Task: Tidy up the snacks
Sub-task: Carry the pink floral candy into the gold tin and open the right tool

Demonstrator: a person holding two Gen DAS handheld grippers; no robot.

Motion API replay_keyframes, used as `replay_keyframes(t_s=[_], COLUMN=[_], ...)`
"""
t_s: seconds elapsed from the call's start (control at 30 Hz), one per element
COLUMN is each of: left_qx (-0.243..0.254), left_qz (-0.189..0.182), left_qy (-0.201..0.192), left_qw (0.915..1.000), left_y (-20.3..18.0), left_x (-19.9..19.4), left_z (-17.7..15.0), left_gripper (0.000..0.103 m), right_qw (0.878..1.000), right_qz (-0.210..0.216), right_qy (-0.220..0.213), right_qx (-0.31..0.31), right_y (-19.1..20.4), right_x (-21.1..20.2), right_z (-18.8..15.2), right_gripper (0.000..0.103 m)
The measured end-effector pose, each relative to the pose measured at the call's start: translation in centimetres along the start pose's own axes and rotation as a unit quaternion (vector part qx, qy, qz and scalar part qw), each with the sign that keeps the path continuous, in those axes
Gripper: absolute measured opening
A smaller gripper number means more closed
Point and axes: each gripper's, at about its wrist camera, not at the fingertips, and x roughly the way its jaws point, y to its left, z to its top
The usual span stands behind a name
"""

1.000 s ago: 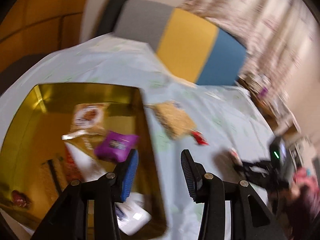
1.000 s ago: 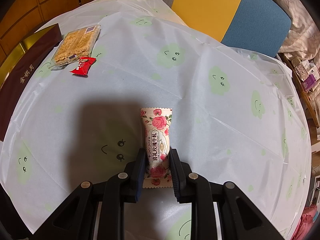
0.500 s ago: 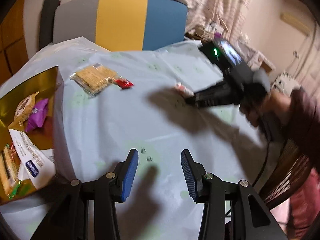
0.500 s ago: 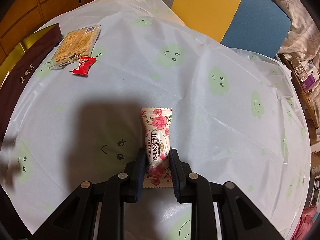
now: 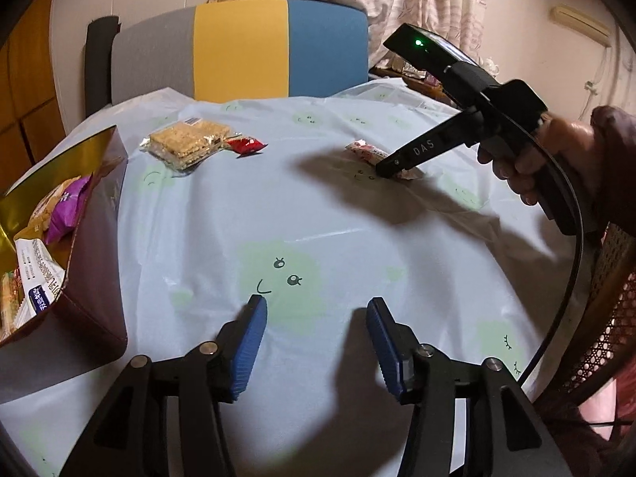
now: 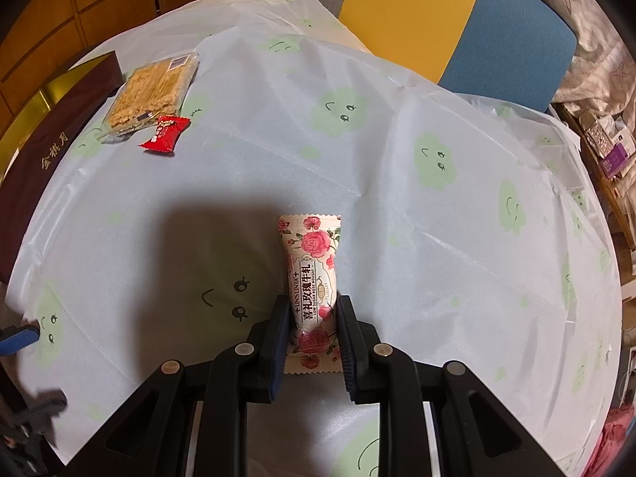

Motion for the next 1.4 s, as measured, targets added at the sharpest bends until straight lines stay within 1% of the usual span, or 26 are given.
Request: replay_keyframes(t_s=[0.1, 0.2, 0.37, 0.5, 0.63, 0.73, 0.8, 0.87, 0.93, 1.0, 1.17, 1.27, 1.3, 1.33, 1.4], left_qx=[-0.007, -0.004, -0.015, -0.014, -0.017, -0.017, -0.019, -0.020, -0.022, -0.024, -0.026, -0.027, -0.028, -0.028, -0.027], left_qz=[-0.011, -0.014, -0.023, -0.026, -0.033, -0.036, -0.039, -0.041, -0.046, -0.049, -0.054, -0.055, -0.055, -0.054, -0.052], left_qy=[-0.003, -0.008, -0.013, -0.017, -0.021, -0.025, -0.026, -0.027, -0.028, -0.029, -0.030, -0.030, -0.030, -0.030, -0.030], left_qw=[0.9999, 0.9999, 0.9995, 0.9994, 0.9991, 0.9989, 0.9987, 0.9986, 0.9983, 0.9981, 0.9978, 0.9977, 0.9977, 0.9977, 0.9978], left_y=[0.5, 0.5, 0.8, 0.9, 1.1, 1.1, 1.2, 1.3, 1.4, 1.5, 1.6, 1.6, 1.6, 1.6, 1.5], left_x=[-0.1, -0.3, -0.6, -0.9, -1.0, -1.0, -1.0, -1.0, -1.0, -1.0, -1.0, -1.0, -1.0, -1.0, -1.0], left_z=[0.0, -0.1, -0.2, -0.5, -0.7, -0.8, -0.8, -0.8, -0.9, -0.9, -0.9, -1.0, -1.0, -1.0, -1.0], left_gripper=[0.053, 0.053, 0.053, 0.053, 0.053, 0.053, 0.053, 0.053, 0.053, 0.053, 0.053, 0.053, 0.053, 0.053, 0.053], right_qw=[1.000, 0.999, 0.998, 0.992, 0.983, 0.971, 0.964, 0.958, 0.952, 0.949, 0.947, 0.950, 0.951, 0.951, 0.951], right_qz=[0.005, 0.023, 0.064, 0.106, 0.149, 0.189, 0.207, 0.216, 0.224, 0.229, 0.235, 0.230, 0.229, 0.235, 0.243], right_qy=[0.006, 0.013, -0.016, -0.033, -0.043, -0.042, -0.038, -0.036, -0.030, -0.024, 0.000, 0.010, 0.009, 0.006, 0.000], right_qx=[0.010, 0.021, -0.009, -0.052, -0.101, -0.139, -0.164, -0.188, -0.206, -0.215, -0.219, -0.210, -0.207, -0.200, -0.190], right_y=[-0.4, -0.4, 2.3, 6.1, 11.0, 14.9, 17.3, 19.6, 21.8, 23.1, 25.5, 25.6, 25.5, 25.1, 24.5], right_x=[-0.1, -0.6, -4.0, -6.5, -8.2, -9.1, -9.3, -9.7, -9.3, -8.7, -6.2, -4.9, -4.6, -4.7, -5.0], right_z=[0.2, 0.8, 2.8, 4.9, 6.4, 7.8, 8.5, 8.4, 9.2, 9.5, 10.1, 10.3, 10.3, 10.4, 10.3], right_gripper=[0.021, 0.021, 0.021, 0.021, 0.021, 0.021, 0.021, 0.021, 0.021, 0.021, 0.023, 0.024, 0.030, 0.033, 0.033])
